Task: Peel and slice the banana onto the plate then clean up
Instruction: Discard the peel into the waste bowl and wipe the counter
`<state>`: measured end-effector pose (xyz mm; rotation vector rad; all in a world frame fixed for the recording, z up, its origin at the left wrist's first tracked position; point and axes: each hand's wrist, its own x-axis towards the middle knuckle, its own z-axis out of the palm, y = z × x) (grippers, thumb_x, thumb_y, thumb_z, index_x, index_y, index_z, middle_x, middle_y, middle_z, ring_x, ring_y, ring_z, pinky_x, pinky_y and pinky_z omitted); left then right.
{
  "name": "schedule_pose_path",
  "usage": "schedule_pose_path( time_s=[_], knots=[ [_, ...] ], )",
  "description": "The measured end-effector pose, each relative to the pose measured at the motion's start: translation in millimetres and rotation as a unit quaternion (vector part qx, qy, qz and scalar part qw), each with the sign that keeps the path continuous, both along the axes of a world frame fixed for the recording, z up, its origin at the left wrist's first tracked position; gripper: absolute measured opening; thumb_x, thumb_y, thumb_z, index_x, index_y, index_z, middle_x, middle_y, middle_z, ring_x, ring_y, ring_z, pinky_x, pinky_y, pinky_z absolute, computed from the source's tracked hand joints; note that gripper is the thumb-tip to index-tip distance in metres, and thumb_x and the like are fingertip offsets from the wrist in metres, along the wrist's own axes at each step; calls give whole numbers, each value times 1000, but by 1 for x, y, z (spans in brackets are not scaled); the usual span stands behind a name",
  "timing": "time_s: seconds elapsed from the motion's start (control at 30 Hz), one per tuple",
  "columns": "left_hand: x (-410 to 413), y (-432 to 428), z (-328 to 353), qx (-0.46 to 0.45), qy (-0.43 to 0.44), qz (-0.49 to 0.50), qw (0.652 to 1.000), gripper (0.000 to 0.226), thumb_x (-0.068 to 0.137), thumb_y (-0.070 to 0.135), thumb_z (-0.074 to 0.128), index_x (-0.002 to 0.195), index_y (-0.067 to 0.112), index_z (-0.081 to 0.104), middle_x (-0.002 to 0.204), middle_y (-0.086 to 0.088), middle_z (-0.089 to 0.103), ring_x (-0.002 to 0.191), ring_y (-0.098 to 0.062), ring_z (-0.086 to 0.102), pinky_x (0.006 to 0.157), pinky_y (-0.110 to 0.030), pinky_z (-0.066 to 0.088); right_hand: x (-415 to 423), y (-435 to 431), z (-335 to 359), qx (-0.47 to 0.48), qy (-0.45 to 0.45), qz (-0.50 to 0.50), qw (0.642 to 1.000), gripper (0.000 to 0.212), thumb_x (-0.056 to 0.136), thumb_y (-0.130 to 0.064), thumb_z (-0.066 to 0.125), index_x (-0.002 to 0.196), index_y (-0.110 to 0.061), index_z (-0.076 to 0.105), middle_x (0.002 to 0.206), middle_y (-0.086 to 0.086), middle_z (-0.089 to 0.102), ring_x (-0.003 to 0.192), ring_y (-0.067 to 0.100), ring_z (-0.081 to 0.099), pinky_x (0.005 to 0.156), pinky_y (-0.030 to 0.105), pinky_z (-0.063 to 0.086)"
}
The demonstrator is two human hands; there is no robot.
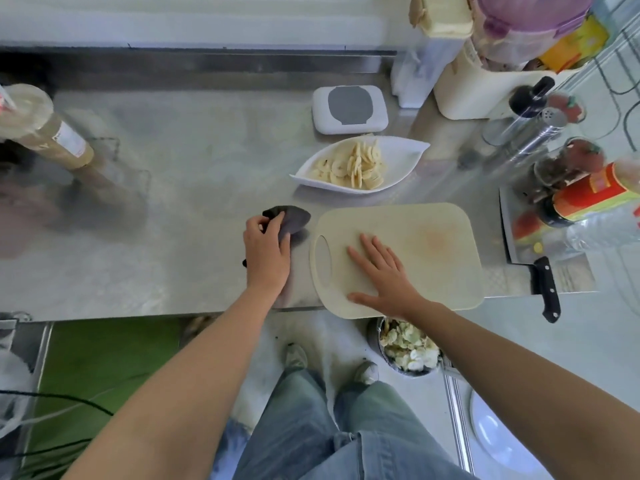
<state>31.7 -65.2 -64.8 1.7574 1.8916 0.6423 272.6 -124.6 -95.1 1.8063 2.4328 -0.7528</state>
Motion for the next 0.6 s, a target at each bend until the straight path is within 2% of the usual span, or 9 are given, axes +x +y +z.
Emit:
schedule_pose_path(
  time_s=[0.07, 0.13, 0.2, 0.27, 0.4, 0.6],
  knots=[
    [16, 13, 0, -3, -7, -62, 998, 45, 95, 12, 51, 140, 17, 45, 127, -15, 40, 111, -27, 41, 95, -27, 34, -2, 1, 1, -2, 3, -3, 1000, 90, 83, -64, 53, 151, -35, 0, 159, -2, -18, 145, 17, -21, 117, 36, -7],
    [32, 20, -5, -20, 30, -119, 992, 47, 96, 12, 50, 141, 19, 44, 132, -16, 38, 114, -32, 38, 99, -32, 33, -2, 2, 3, -5, 4, -4, 1000, 91, 84, -60, 56, 151, -35, 1, 159, -2, -17, 144, 17, -20, 117, 35, -7],
    [40, 21, -10, -39, 86, -144, 985, 43, 97, 14, 47, 140, 19, 46, 138, -15, 35, 116, -35, 35, 101, -40, 36, -1, 2, 4, -8, 1, -7, 1000, 92, 83, -60, 57, 151, -35, 1, 159, -2, -18, 145, 17, -20, 116, 33, -9],
    [37, 18, -11, -38, 106, -151, 982, 40, 97, 13, 45, 137, 17, 49, 139, -13, 36, 115, -35, 36, 96, -43, 39, -1, 2, 3, -8, -2, -8, 1000, 92, 83, -61, 57, 151, -35, 1, 159, -2, -18, 145, 17, -20, 116, 33, -9],
    [12, -7, -12, -8, 109, -168, 980, 37, 92, 8, 51, 127, 16, 58, 129, -11, 45, 107, -32, 41, 86, -44, 45, 0, 2, 1, -4, 6, -7, 1000, 92, 83, -60, 58, 151, -36, 0, 159, -2, -18, 145, 19, -19, 117, 34, -8],
    [-11, -64, -11, -4, 73, -181, 981, 23, 78, 5, 62, 97, 15, 72, 107, -7, 55, 90, -28, 49, 69, -40, 50, 0, 3, 0, -19, 14, -13, 1000, 93, 83, -57, 60, 151, -33, 1, 159, -1, -17, 146, 21, -18, 118, 40, -6]
  ],
)
